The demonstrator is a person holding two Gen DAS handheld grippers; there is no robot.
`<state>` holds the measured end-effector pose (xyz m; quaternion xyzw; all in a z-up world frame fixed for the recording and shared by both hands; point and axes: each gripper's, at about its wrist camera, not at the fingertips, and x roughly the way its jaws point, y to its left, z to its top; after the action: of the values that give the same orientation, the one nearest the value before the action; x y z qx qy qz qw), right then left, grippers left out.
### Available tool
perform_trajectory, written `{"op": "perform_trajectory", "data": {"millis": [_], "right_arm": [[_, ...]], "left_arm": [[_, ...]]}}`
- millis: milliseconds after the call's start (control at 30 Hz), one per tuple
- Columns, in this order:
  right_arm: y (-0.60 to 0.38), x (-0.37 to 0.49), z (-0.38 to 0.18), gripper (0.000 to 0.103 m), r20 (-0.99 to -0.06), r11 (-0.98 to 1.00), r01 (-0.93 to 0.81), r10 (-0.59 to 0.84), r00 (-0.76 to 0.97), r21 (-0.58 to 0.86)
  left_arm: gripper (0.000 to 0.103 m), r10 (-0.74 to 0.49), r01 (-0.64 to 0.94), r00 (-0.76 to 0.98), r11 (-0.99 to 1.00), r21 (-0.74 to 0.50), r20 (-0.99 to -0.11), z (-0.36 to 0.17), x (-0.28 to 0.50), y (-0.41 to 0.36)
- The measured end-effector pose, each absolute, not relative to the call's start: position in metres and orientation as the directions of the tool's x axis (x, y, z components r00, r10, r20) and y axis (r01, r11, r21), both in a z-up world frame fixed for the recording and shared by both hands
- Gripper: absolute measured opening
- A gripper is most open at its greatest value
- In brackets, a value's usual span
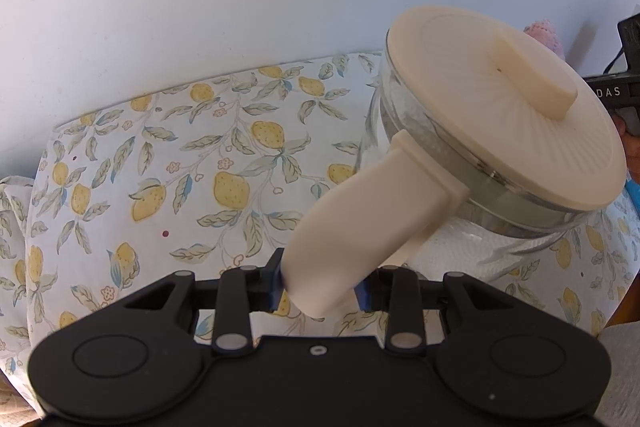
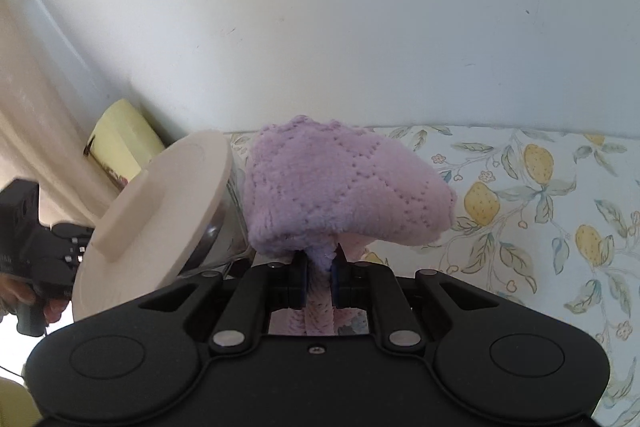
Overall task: Clean container
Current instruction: 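Turn the pitcher by its handle with the left gripper, presenting another glass side to the cloth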
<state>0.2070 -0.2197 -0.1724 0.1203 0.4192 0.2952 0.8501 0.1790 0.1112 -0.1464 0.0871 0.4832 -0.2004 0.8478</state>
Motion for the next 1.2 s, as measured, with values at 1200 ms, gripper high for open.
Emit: {"op": "perform_trajectory", "data": {"millis": [1200], "right_arm": [[-0.235, 0.16, -0.165, 0.014, -0.701, 0.796, -0.453, 0.585, 0.408, 0.401]], "left_arm": [[0.053, -0.216, 0.258, 0.48, 0.961, -0.098, -0.851, -0.13, 0.209, 0.123]]}}
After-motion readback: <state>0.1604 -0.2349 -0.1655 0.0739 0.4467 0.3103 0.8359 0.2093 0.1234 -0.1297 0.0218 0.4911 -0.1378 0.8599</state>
